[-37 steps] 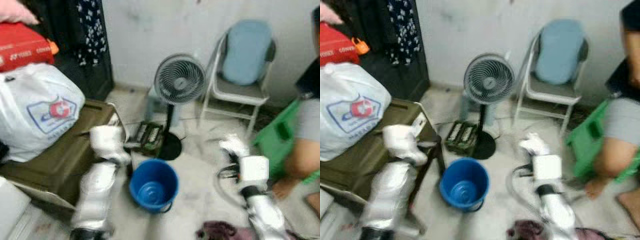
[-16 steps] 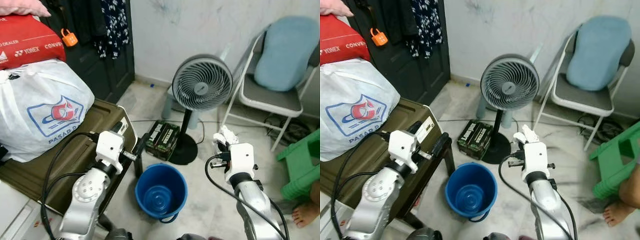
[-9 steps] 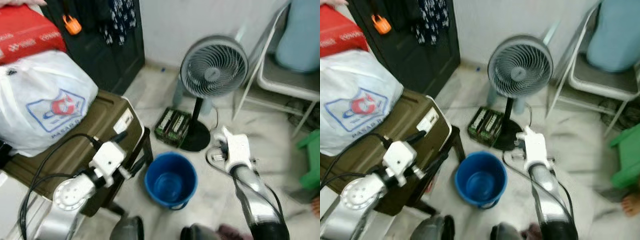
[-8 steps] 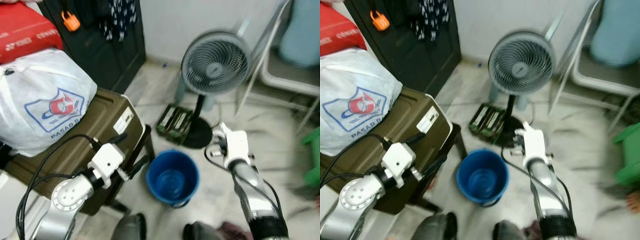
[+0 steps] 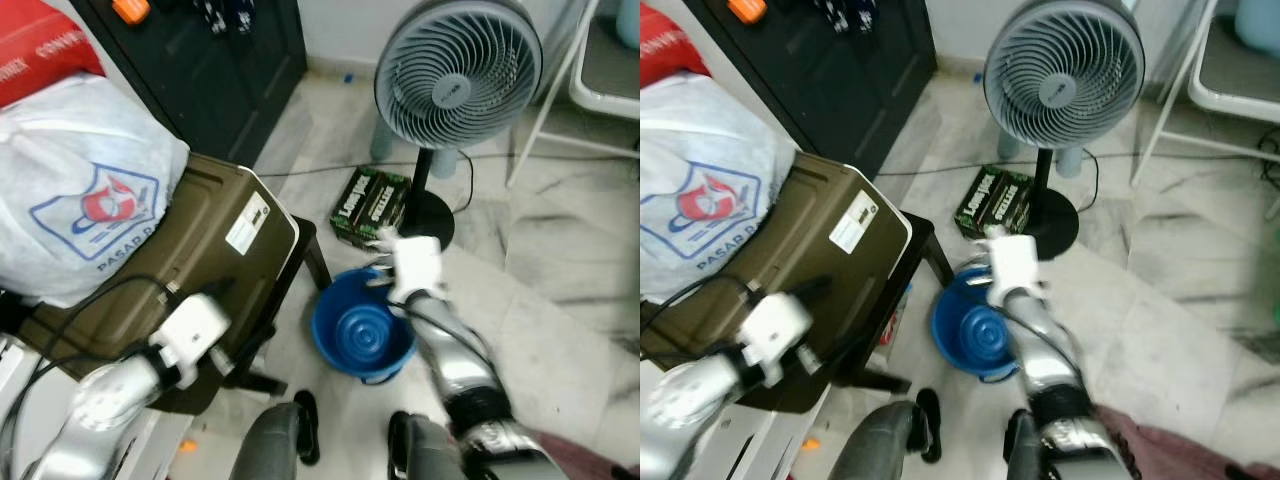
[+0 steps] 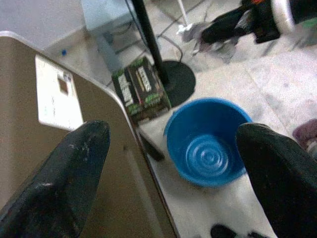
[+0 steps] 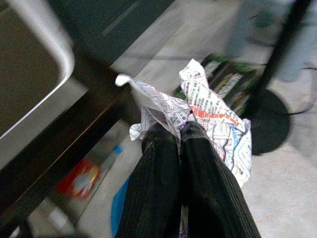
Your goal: Clean up the room
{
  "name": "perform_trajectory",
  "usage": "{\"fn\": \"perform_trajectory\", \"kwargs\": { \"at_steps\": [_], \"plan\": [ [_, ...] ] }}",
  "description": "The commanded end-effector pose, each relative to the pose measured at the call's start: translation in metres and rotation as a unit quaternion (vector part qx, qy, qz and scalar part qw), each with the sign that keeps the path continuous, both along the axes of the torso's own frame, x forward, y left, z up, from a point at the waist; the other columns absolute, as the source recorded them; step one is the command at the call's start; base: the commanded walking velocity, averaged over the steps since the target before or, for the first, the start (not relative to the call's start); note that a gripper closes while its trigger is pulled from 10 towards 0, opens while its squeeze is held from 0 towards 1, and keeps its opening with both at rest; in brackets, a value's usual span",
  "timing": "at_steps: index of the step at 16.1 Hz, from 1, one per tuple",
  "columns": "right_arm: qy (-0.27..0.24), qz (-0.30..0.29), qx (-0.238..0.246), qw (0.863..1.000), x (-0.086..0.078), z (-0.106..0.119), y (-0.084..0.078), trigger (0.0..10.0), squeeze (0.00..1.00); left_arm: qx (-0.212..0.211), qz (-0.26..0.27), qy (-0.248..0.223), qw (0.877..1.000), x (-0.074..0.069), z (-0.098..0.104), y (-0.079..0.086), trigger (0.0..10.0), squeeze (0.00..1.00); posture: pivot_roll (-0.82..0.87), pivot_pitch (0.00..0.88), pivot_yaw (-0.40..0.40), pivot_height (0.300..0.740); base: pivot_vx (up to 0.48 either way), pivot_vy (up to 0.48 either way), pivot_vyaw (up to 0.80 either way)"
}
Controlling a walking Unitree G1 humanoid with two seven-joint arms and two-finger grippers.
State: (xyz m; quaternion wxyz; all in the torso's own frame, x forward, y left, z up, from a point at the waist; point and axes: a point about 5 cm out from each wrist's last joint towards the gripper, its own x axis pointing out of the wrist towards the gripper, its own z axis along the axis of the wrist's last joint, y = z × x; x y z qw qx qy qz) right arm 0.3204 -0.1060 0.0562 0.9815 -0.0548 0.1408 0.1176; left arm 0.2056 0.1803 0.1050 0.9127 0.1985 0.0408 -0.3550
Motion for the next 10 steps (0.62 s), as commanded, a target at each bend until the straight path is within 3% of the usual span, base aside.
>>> {"fn": "perform_trajectory", "kwargs": {
  "at_steps": [1,2,8,10],
  "plan": [
    [0.030,0.015,-0.016,0.999,-0.005,-0.013,0.011,10.0,0.00,0.009,0.003,0.010,1.000,-0.008,0.001,0.009,10.0,0.00,0.28,0.350,0.207,0.740,0.000,0.000,0.00],
    [0.043,0.012,-0.010,0.999,-0.004,-0.015,0.015,10.0,0.00,0.011,-0.001,0.018,1.000,-0.016,-0.001,0.011,10.0,0.00,0.29,0.355,0.211,0.740,0.000,0.000,0.00],
    [0.059,-0.031,-0.012,0.998,0.001,-0.020,0.010,10.0,0.00,0.013,-0.002,0.022,1.000,-0.023,0.003,0.015,10.0,0.00,0.30,0.362,0.220,0.740,0.000,0.000,0.00],
    [0.056,-0.049,-0.009,0.997,0.002,-0.020,0.004,10.0,0.89,0.012,-0.003,0.024,1.000,-0.023,0.004,0.015,10.0,0.00,0.30,0.363,0.219,0.740,0.000,0.000,0.00]
  ]
}}
